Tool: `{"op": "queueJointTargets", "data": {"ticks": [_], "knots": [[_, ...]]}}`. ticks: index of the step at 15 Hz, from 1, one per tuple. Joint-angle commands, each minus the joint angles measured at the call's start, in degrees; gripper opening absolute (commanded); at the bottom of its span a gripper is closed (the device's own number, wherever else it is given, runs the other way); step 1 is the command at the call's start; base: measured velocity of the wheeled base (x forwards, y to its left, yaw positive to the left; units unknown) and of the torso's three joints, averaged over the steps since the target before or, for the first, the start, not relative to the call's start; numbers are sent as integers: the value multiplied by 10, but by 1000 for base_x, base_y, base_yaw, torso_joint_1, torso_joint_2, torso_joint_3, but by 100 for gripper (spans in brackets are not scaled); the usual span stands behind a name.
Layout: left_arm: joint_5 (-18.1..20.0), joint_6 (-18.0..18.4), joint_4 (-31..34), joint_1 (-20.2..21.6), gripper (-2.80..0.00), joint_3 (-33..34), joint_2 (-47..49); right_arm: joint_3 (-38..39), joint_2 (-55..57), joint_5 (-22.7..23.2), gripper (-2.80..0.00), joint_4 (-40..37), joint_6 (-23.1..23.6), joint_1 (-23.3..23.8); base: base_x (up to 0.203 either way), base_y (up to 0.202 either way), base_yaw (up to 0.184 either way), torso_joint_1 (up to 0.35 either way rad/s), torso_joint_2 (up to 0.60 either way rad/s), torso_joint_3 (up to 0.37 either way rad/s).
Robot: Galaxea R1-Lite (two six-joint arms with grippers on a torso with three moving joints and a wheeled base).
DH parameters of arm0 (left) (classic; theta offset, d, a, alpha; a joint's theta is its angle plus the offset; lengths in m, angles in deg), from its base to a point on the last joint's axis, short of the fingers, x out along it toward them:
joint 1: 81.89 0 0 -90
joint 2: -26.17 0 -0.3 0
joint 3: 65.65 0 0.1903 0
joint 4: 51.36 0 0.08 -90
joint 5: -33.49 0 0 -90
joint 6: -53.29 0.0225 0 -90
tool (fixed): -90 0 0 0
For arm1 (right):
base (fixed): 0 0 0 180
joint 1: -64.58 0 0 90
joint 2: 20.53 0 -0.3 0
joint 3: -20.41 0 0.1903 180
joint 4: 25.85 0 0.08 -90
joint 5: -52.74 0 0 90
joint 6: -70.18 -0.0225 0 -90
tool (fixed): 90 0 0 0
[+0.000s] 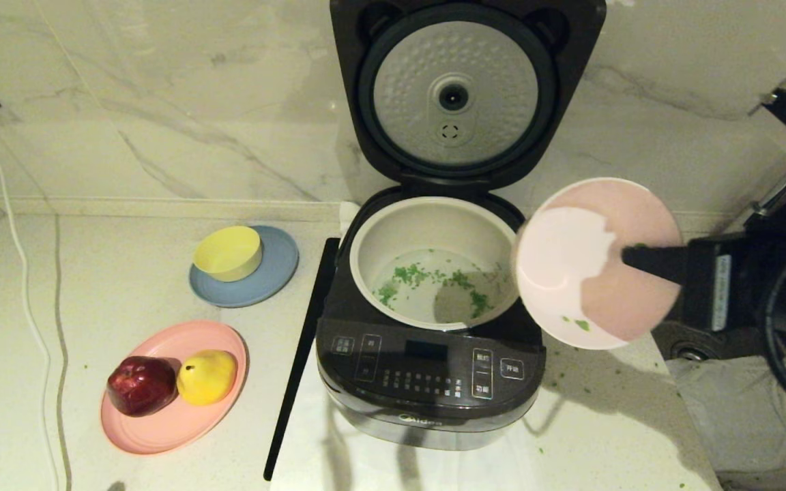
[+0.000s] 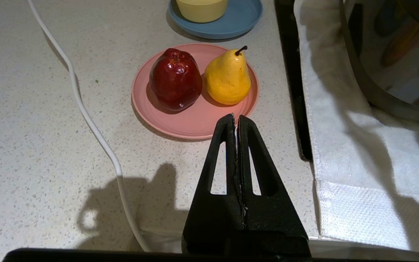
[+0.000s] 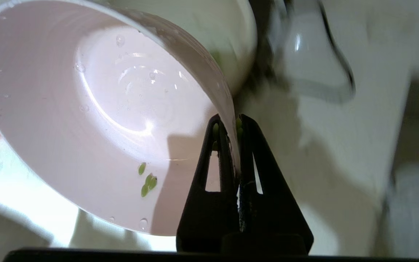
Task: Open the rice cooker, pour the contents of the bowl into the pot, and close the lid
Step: Place the bowl on the table
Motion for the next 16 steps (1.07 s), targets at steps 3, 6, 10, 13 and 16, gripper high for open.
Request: {"op": "queueJointTargets", "data": {"ticks": [3, 6, 10, 13, 16], "knots": [[0, 0, 0, 0, -280, 5, 0, 50, -73, 75, -280, -81, -29, 166, 0, 0, 0, 0, 0, 0], [0, 0, 0, 0, -280, 5, 0, 109, -60, 188, -280, -83, -32, 317, 0, 0, 0, 0, 0, 0], [0, 0, 0, 0, -280, 5, 0, 166, 31, 307, -280, -57, -30, 431, 0, 0, 0, 0, 0, 0], [0, 0, 1, 0, -280, 5, 0, 202, 99, 319, -280, -2, -31, 440, 0, 0, 0, 0, 0, 0], [0, 0, 0, 0, -280, 5, 0, 225, 151, 320, -280, 51, -31, 438, 0, 0, 0, 0, 0, 0]]}}
